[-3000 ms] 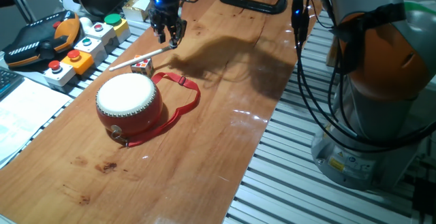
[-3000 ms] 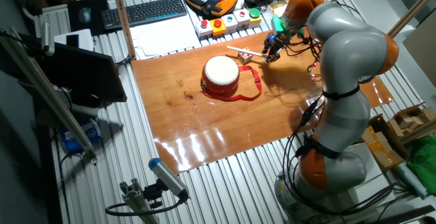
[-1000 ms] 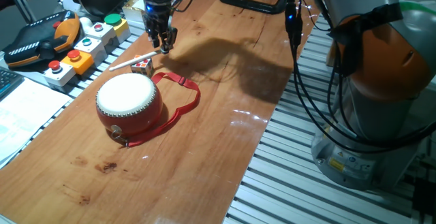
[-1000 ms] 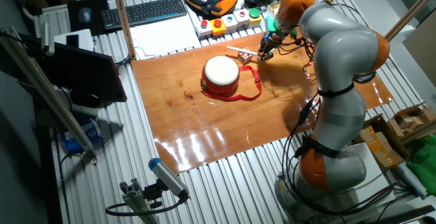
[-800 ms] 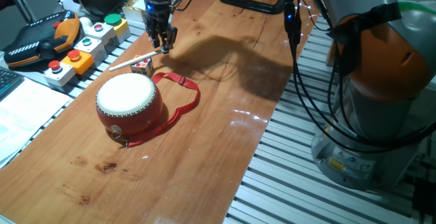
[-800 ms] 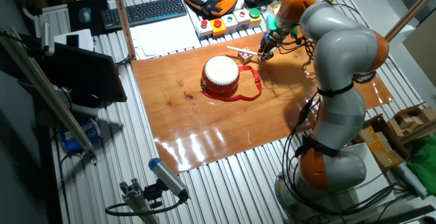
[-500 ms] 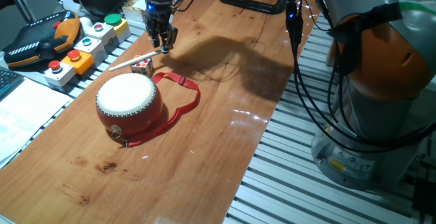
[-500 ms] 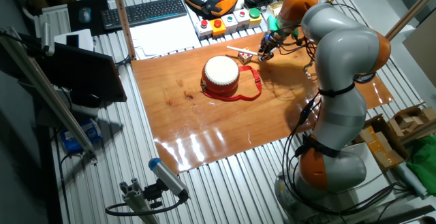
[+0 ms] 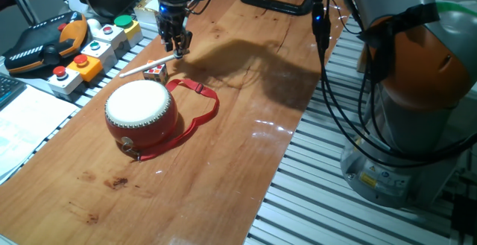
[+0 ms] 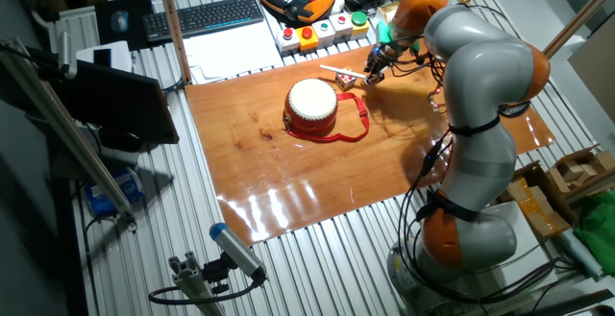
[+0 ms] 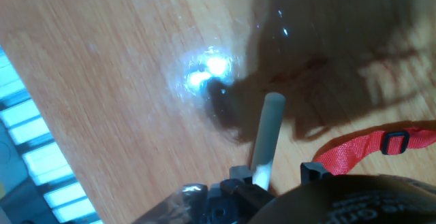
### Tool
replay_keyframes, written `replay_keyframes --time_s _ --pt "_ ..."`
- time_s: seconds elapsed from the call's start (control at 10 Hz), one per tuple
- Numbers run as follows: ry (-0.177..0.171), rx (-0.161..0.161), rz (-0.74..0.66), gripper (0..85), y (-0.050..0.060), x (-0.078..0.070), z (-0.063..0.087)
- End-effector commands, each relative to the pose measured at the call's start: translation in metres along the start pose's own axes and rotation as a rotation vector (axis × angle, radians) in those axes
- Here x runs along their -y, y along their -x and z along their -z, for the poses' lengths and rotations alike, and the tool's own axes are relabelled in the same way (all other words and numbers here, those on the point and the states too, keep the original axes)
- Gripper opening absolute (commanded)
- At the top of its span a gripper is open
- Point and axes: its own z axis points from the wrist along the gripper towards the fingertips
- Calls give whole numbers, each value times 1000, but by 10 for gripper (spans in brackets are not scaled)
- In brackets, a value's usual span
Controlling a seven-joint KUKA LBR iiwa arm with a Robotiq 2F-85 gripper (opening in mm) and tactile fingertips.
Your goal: Play the drum
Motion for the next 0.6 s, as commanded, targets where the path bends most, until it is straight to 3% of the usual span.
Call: replay_keyframes --time_s 0.0,0.3,0.5 --pt "0 0 -7 440 0 -3 -3" --pt "-33 -43 -44 440 -1 -4 -5" --pt "-43 -56 -50 440 -2 -4 -8"
